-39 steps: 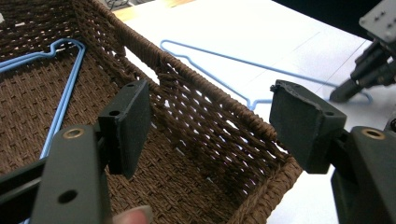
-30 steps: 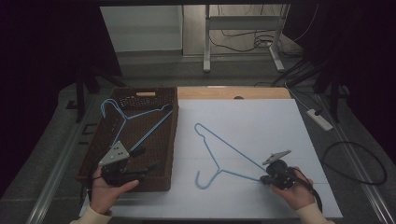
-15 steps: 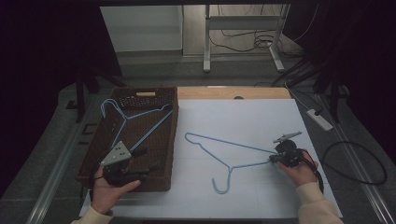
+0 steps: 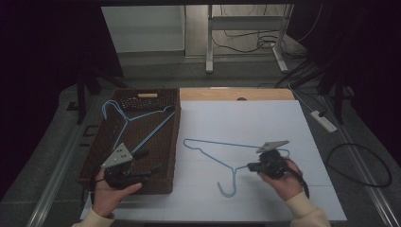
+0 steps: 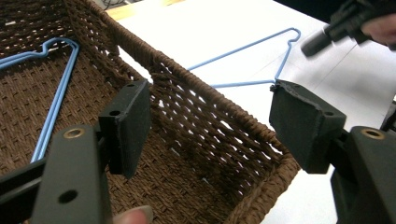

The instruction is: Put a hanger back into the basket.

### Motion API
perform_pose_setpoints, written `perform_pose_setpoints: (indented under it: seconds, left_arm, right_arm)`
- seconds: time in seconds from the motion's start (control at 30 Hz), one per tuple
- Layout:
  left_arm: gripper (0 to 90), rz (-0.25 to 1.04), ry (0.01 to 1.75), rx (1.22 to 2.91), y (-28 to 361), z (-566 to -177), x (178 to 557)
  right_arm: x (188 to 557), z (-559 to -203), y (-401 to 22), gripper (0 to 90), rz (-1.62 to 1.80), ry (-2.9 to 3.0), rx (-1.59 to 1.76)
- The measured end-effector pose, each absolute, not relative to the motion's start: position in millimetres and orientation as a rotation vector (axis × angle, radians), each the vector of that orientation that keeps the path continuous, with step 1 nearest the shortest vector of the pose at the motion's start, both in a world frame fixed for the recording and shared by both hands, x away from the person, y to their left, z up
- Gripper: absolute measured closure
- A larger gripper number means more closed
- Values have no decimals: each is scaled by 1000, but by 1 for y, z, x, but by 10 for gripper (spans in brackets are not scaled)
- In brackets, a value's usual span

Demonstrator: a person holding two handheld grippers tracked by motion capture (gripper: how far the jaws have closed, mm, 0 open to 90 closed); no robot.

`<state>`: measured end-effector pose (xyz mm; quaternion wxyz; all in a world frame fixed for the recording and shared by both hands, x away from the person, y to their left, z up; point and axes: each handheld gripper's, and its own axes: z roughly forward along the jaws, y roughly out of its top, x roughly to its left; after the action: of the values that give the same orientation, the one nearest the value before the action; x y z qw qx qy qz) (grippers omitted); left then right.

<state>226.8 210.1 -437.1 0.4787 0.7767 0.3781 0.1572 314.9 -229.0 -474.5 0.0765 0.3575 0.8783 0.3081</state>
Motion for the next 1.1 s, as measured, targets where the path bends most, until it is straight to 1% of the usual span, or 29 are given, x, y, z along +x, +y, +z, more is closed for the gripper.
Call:
perform_pose_setpoints:
  seconds: [0.03,0.07,0.1,0.2,0.27,0.37,0.7,0.8,1.1]
  left_arm:
    - [303,385,920,1898,209,-436,226]
    - [303,385,920,1898,209,-436,226]
    - [303,386,918,1898,209,-436,226]
    - [303,385,917,1897,209,-436,226]
    - [303,384,917,1900,209,-437,226]
    - [303,382,919,1900,210,-437,226]
    - [306,379,917,1907,207,-439,227]
    - [306,377,917,1907,207,-439,227]
    - [305,376,912,1909,206,-439,227]
  right_arm:
    - [310,-475,-220,900,922,2663,1045]
    - [310,-475,-220,900,922,2663,1045]
    - [298,-479,-201,900,891,2730,980]
    - [282,-486,-171,900,831,2826,883]
    - [279,-491,-161,900,784,2854,865]
    - [278,-497,-158,900,730,2875,857]
    - [276,-501,-176,900,586,2874,865]
    - [276,-499,-188,900,554,2844,909]
    - [287,-495,-242,900,479,2718,1093]
